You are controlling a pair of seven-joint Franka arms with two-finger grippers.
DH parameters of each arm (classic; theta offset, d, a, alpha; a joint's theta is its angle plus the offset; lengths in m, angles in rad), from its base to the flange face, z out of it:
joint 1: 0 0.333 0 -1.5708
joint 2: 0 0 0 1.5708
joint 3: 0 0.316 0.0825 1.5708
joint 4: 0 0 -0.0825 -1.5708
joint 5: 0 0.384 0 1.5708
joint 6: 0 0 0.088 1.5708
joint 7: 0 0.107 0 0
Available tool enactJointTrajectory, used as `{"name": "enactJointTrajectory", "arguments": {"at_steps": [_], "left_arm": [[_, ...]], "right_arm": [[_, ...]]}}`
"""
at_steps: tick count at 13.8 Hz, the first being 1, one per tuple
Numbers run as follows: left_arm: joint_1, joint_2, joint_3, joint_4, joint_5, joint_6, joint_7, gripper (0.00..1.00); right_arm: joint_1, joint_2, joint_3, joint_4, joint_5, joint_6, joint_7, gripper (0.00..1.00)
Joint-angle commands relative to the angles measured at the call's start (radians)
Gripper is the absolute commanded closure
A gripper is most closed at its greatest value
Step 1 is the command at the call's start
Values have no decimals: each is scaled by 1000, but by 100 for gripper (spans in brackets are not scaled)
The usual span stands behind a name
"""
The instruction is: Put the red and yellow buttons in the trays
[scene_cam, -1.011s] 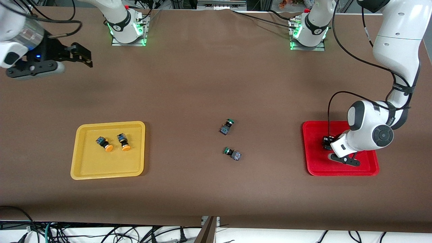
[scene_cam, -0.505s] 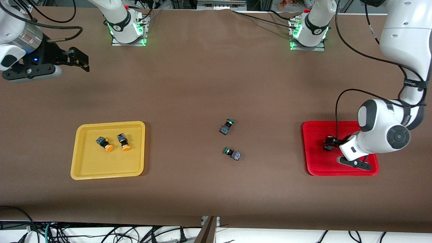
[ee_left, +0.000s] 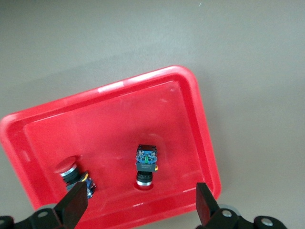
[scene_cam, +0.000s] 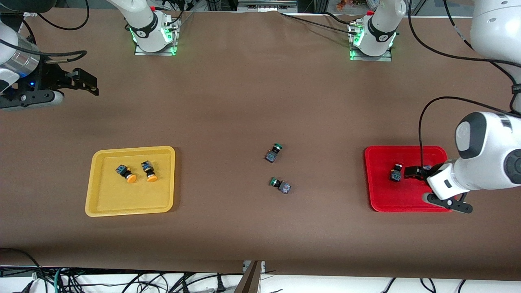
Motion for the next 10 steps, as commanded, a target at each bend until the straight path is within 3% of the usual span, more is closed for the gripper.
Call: {"name": "enactJointTrajectory", "arguments": {"at_steps": [1, 6, 10], "left_arm": [[-11, -101, -7, 28, 15, -56, 0, 0], [-67, -318, 2, -34, 16, -119, -3, 0], [-65, -473, 13, -189, -19, -125, -6, 0]], "right_arm": [[-8, 11, 12, 41, 7, -5, -9, 0], [-8, -46, 7, -8, 5, -20, -12, 0], [-10, -47, 6, 1, -1, -30, -11, 0]]}}
